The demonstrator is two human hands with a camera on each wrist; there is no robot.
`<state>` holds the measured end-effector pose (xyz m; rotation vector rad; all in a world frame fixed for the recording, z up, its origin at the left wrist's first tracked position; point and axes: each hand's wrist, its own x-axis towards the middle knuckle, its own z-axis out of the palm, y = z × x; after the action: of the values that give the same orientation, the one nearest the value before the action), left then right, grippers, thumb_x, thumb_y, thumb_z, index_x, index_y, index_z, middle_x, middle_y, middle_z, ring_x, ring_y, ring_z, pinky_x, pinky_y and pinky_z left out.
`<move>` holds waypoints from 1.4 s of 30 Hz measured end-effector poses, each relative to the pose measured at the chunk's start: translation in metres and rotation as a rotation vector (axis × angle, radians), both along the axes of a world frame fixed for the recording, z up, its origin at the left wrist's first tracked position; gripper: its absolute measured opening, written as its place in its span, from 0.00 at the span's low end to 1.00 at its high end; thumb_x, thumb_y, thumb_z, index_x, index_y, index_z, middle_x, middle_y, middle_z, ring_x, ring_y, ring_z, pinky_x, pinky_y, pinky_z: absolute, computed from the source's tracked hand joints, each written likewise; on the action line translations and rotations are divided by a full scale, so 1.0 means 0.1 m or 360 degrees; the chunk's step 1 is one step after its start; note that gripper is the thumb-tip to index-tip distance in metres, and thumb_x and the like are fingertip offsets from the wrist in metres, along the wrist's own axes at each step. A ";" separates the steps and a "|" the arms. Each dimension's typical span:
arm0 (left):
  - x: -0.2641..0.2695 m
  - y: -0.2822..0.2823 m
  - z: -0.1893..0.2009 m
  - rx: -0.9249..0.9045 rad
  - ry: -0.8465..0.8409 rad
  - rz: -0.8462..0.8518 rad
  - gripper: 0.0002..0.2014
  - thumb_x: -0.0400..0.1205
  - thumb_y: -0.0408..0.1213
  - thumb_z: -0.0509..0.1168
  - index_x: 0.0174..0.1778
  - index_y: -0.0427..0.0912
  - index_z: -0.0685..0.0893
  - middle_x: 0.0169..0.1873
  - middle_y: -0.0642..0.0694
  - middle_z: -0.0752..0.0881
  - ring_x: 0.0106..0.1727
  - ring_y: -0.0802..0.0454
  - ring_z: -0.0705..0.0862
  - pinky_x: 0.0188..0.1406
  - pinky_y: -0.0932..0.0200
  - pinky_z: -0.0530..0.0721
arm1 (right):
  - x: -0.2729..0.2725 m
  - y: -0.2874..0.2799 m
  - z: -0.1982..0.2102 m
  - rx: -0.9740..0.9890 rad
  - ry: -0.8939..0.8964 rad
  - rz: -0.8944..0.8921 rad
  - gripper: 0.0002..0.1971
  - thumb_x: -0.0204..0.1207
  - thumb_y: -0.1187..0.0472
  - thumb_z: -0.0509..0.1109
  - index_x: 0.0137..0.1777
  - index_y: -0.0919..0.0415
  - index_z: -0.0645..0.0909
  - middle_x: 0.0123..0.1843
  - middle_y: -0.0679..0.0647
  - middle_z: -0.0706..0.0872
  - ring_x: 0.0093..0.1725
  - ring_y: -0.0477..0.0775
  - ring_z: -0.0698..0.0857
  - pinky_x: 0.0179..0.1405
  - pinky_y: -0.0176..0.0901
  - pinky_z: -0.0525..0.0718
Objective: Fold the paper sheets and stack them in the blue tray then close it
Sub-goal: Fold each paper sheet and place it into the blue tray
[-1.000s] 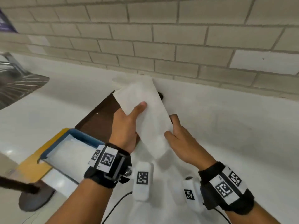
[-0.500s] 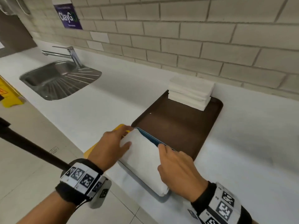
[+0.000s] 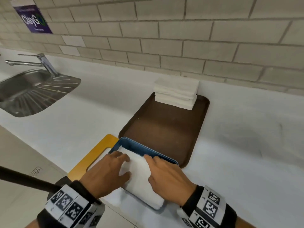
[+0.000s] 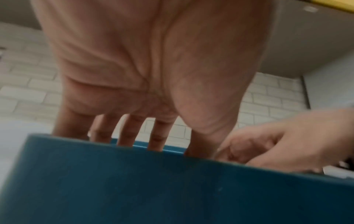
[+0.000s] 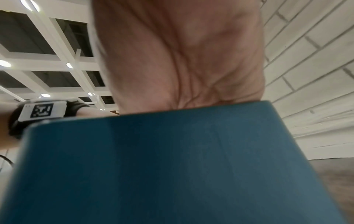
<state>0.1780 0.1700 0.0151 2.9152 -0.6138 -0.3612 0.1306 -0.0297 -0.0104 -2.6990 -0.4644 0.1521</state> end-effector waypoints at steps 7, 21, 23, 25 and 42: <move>-0.02 -0.17 0.03 0.0138 0.0040 -0.0059 0.21 0.83 0.56 0.67 0.72 0.59 0.78 0.71 0.60 0.79 0.69 0.57 0.80 0.65 0.64 0.79 | -0.04 -0.07 0.01 0.0248 0.0060 0.0091 0.22 0.84 0.62 0.62 0.77 0.59 0.66 0.67 0.62 0.78 0.60 0.60 0.82 0.59 0.56 0.85; -0.14 -2.07 1.00 -0.0206 -0.0270 -0.0242 0.14 0.77 0.63 0.65 0.58 0.69 0.82 0.47 0.72 0.85 0.45 0.71 0.86 0.44 0.55 0.87 | -0.89 -3.04 0.23 0.0211 0.0131 -0.0807 0.21 0.88 0.53 0.56 0.80 0.46 0.67 0.77 0.43 0.71 0.70 0.44 0.74 0.64 0.33 0.72; -0.20 -2.62 0.88 -0.0312 -0.0181 -0.0368 0.13 0.79 0.56 0.70 0.59 0.63 0.84 0.49 0.67 0.87 0.48 0.68 0.87 0.49 0.54 0.89 | -1.05 -3.62 0.03 -0.0112 0.0326 -0.1014 0.23 0.87 0.54 0.57 0.82 0.50 0.64 0.79 0.50 0.69 0.74 0.52 0.71 0.67 0.45 0.76; -0.24 -3.15 0.66 -0.0377 -0.0045 -0.0457 0.13 0.80 0.53 0.71 0.60 0.61 0.85 0.49 0.64 0.88 0.49 0.66 0.88 0.52 0.54 0.89 | -1.22 -4.09 -0.12 -0.0295 0.0514 -0.1170 0.25 0.85 0.54 0.58 0.82 0.52 0.63 0.79 0.54 0.67 0.75 0.57 0.68 0.67 0.51 0.77; -0.31 -5.51 -0.44 0.0256 -0.0033 -0.0888 0.25 0.84 0.43 0.68 0.79 0.47 0.73 0.74 0.46 0.75 0.74 0.43 0.75 0.67 0.46 0.77 | -1.34 -4.90 -0.37 -0.0173 0.0583 -0.1588 0.34 0.82 0.41 0.62 0.78 0.63 0.62 0.73 0.63 0.68 0.71 0.67 0.71 0.66 0.56 0.76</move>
<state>0.1471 -0.3808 -0.0294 2.8428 -1.4661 -0.4548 -0.0029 -0.5198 -0.0476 -2.5777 1.0006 0.3674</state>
